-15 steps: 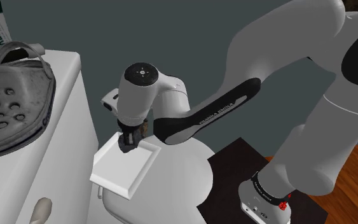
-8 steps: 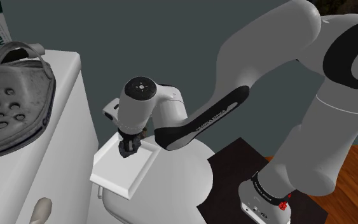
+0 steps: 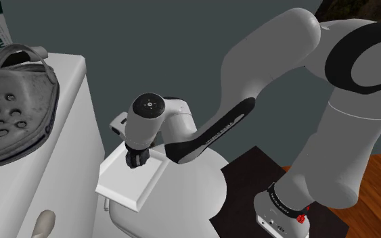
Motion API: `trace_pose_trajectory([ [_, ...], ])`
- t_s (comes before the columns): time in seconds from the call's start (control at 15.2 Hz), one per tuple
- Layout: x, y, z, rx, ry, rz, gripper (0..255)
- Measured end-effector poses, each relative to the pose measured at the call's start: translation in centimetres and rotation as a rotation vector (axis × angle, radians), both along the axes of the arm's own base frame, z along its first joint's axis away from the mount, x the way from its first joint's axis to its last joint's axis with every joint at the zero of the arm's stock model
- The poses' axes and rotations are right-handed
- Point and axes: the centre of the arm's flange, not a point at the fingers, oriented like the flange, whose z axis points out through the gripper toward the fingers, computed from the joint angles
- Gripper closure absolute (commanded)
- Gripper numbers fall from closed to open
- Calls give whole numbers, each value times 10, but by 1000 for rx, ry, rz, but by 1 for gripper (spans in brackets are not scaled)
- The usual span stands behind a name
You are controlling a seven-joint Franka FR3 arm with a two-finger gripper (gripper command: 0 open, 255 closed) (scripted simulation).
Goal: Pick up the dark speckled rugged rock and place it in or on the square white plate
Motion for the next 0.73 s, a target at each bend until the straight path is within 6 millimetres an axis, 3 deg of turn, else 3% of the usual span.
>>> trace_pose_trajectory([
  [0.26, 1, 0, -1, 0, 0, 1, 255],
  [0.33, 0, 0, -2, -1, 1, -1, 0],
  [0.73, -1, -2, -6, -9, 10, -4, 0],
])
